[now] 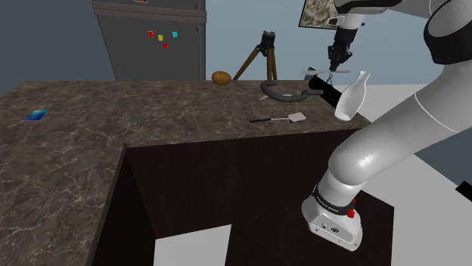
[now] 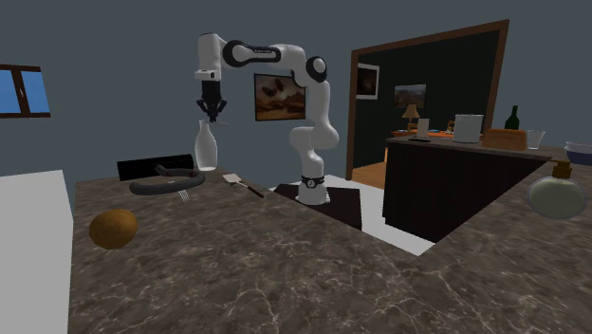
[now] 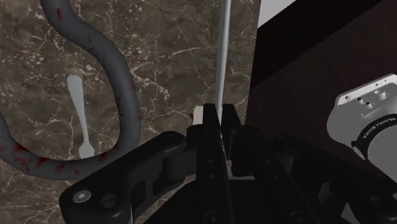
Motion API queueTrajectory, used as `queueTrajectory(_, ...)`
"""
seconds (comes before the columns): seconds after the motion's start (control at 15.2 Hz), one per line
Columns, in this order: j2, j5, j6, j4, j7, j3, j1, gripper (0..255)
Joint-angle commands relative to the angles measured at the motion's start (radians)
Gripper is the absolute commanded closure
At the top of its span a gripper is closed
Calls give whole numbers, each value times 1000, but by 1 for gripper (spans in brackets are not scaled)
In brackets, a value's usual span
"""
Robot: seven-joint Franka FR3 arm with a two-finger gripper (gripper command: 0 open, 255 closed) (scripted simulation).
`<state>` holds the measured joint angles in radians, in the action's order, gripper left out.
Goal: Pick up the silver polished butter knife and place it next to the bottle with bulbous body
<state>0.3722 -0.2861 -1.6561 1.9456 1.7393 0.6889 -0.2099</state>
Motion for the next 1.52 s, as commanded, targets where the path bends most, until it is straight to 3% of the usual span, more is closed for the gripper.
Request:
queueTrajectory(0.0,3,-3,-28,30,-5,3,-1,255)
queueTrajectory(1.45,-25,-26,-325,300,-21,65,-12,255)
